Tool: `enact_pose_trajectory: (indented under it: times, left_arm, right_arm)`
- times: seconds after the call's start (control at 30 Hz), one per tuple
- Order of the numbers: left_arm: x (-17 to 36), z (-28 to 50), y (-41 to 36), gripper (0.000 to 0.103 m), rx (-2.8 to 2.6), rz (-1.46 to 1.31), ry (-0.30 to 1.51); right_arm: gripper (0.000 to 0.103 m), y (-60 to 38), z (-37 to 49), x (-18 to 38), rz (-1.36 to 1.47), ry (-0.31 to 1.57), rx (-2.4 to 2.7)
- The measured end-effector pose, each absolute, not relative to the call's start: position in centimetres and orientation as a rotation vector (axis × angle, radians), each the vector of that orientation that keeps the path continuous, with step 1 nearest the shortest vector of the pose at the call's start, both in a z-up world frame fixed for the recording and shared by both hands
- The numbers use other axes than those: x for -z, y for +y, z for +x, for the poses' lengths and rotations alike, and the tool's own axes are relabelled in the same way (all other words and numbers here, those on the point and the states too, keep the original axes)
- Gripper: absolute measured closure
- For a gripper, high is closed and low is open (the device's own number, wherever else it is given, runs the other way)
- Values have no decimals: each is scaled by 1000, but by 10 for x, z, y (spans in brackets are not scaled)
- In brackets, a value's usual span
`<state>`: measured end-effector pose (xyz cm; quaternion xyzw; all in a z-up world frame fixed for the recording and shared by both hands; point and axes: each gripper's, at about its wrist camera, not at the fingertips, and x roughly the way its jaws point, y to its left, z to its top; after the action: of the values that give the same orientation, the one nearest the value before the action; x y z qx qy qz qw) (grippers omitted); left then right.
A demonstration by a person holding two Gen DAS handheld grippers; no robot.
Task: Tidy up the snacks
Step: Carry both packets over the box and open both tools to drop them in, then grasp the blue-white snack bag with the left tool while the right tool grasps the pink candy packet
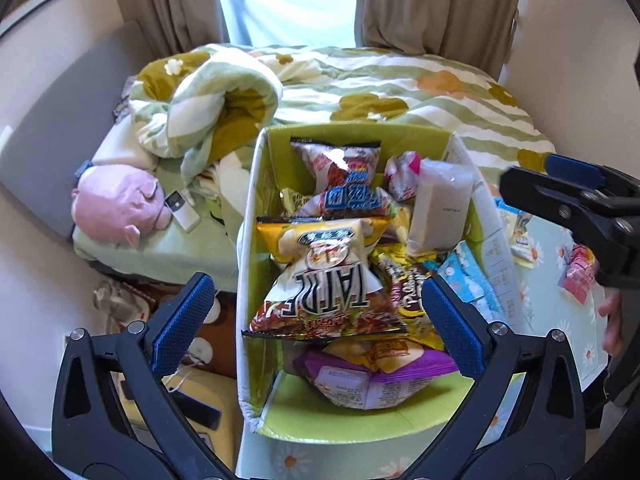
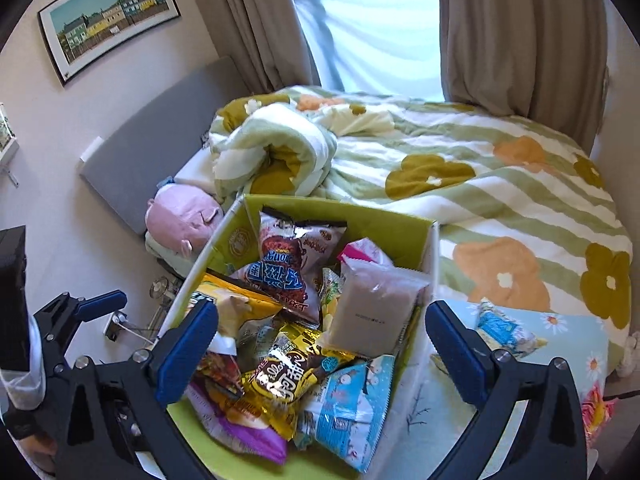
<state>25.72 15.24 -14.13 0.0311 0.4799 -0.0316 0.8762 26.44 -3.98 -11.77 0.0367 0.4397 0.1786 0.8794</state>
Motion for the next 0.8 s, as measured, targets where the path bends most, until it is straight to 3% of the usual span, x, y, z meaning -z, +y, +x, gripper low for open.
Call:
enact_pose_trajectory:
  times: [0.43,0.8]
  left_arm:
    - [106,269,55,0,293,93,918]
    - [129,284,-75,0,443,205,978]
  right_arm:
    - [0,-140,189,69,104,796,-67]
    - [0,-268,148,92,225,829,181]
